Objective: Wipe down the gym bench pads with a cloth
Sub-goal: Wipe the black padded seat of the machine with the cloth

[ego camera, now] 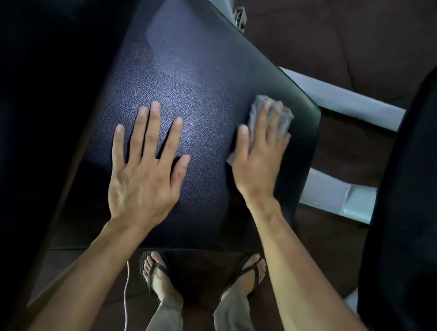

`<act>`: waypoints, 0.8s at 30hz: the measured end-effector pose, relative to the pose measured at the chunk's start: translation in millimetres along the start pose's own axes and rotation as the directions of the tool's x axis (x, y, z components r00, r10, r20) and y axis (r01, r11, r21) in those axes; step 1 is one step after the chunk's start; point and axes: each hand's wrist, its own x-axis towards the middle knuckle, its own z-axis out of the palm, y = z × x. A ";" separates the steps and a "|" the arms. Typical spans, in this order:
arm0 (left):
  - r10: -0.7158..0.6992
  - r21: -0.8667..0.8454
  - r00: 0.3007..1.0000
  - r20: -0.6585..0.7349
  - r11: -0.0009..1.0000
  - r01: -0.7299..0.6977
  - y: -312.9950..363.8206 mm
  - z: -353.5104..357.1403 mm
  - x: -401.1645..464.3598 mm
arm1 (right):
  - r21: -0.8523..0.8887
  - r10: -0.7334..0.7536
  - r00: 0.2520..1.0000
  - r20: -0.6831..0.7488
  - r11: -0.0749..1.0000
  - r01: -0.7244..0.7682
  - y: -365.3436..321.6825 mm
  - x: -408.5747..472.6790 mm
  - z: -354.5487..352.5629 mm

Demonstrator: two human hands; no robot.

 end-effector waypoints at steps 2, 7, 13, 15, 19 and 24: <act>-0.001 0.005 1.000 -0.002 1.000 0.001 0.4 -0.9 0.3 | -0.016 -0.099 0.995 0.027 0.995 0.100 -19.5 -8.4 7.9; -0.007 0.006 1.000 -0.002 1.000 0.007 0.7 -0.7 1.0 | -0.118 -0.279 0.940 0.194 0.945 0.305 25.6 -100.5 7.9; -0.006 0.008 1.000 0.005 1.000 0.006 0.0 -0.4 -0.9 | -0.128 -0.088 0.988 0.124 0.986 0.104 61.9 -90.5 -1.7; -0.006 0.013 1.000 0.003 1.000 0.006 -0.1 -0.3 -1.6 | -0.093 -0.059 0.994 0.095 0.993 0.068 40.1 -64.9 1.7; -0.004 -0.002 1.000 -0.001 1.000 0.004 0.3 -1.1 0.0 | -0.093 -0.175 0.974 0.147 0.977 0.190 17.8 -71.1 3.9; -0.002 0.003 1.000 -0.012 1.000 0.002 0.2 -0.6 -1.8 | -0.323 -0.152 0.975 0.165 0.925 0.199 38.4 -93.8 -3.4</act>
